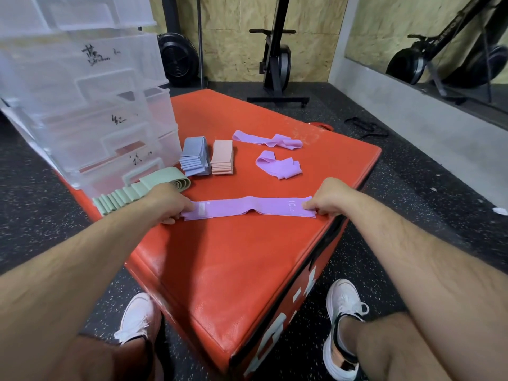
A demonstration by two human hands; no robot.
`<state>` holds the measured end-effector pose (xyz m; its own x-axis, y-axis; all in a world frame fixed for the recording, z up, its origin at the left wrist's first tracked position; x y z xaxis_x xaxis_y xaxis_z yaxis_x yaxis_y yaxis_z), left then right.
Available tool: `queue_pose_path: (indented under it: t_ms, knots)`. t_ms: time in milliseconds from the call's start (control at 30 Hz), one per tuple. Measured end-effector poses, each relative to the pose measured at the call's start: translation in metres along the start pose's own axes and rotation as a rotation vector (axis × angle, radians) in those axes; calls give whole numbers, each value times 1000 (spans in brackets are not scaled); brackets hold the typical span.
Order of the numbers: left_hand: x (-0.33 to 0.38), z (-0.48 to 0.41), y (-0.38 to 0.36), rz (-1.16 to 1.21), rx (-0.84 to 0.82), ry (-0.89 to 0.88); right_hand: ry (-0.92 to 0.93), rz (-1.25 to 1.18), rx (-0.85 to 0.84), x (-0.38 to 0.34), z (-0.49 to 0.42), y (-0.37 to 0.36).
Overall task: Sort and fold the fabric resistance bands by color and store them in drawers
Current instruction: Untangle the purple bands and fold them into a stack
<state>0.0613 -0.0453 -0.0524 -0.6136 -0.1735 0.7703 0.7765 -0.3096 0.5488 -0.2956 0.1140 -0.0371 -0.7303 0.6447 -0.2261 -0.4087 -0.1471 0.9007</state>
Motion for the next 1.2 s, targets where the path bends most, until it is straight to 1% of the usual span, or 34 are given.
queue_pose_path:
  t_ms: [133, 233, 300, 367, 433, 500, 533, 600, 767, 833, 900, 1000, 1067, 1133, 1200]
  knots:
    - [4, 2, 1, -53, 51, -12, -31, -7, -21, -3, 4, -3]
    - [4, 1, -4, -57, 28, -14, -17, -43, -35, -3, 2, -5]
    - [6, -2, -2, -38, 3, -31, 30, -70, -30, -4, -1, -2]
    - [11, -5, 5, 65, -5, -66, 88, -120, 43, -4, -2, 11]
    - [17, -4, 13, 248, -28, -89, 117, -296, 140, 2, -3, 28]
    - [23, 0, 15, 420, -90, -96, 155, -444, 173, 5, -1, 37]
    - [25, 2, 17, 474, -107, -95, 168, -477, 172, 5, 0, 39]
    - [25, 5, 20, 527, -100, -86, 184, -491, 162, 4, 2, 39]
    - [16, 2, 13, 520, -51, -77, 147, -413, 169, 5, -3, 28]
    - [10, -1, 9, 480, -19, -88, 117, -375, 187, 6, -6, 22]
    - [8, -3, 9, 378, 30, -140, 107, -327, 225, 5, -8, 18]
    - [18, 0, 10, 93, 104, -290, 179, -145, 286, -4, -8, 16]
    - [29, 3, 7, -94, 132, -388, 215, -90, 305, -8, -8, 15]
    - [36, 7, 2, -211, 138, -462, 238, -23, 305, -11, -9, 12]
    - [36, 7, -1, -290, 142, -468, 249, 60, 298, -12, -10, 9]
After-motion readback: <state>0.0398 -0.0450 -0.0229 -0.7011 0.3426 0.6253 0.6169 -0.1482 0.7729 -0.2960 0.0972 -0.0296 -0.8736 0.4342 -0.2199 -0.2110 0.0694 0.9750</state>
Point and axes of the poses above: each hand's wrist, its own z-axis away from the middle knuckle, its own y-axis out of the back of the hand, x = y × z, the point moved 10 cm from there along -z, towards the middle knuckle, and after that the axes turned 11 degrees about z, right-handed, at the moved point
